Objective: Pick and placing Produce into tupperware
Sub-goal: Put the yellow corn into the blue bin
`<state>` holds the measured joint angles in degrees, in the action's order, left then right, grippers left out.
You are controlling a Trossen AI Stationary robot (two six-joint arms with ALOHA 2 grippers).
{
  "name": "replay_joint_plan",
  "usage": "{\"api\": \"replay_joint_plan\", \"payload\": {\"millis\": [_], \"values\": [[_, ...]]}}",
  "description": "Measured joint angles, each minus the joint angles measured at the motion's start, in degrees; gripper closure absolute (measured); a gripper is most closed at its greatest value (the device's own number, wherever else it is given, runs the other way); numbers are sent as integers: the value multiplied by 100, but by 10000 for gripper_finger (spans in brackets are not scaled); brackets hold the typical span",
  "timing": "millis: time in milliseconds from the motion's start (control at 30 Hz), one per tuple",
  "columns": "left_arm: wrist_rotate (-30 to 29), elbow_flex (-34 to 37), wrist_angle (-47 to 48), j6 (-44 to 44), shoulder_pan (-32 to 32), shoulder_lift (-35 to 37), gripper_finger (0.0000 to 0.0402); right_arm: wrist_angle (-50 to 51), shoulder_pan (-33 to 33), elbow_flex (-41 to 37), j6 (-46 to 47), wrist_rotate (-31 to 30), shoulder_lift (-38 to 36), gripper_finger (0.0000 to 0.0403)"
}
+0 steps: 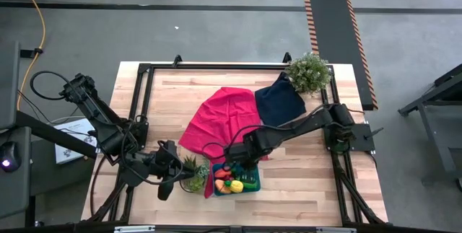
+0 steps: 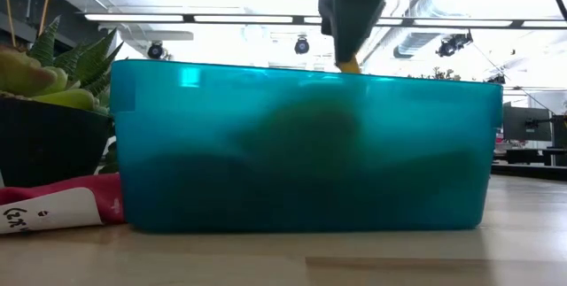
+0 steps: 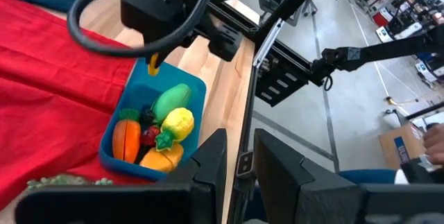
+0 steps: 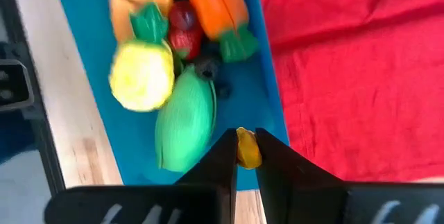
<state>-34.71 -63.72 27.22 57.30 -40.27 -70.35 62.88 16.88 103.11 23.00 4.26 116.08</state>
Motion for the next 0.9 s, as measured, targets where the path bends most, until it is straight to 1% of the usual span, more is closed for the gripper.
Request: {"api": "replay_joint_plan", "payload": {"millis": [100,467,900], "values": [[72,0,7,-8,2,0,339,141,7,0,-30,78,99,378],[83,0,176,-16,2,0,339,119,55,0,7,384,267,378],[84,0,245,0,0,2,339,-32,51,-7,-80,484,375,378]]}}
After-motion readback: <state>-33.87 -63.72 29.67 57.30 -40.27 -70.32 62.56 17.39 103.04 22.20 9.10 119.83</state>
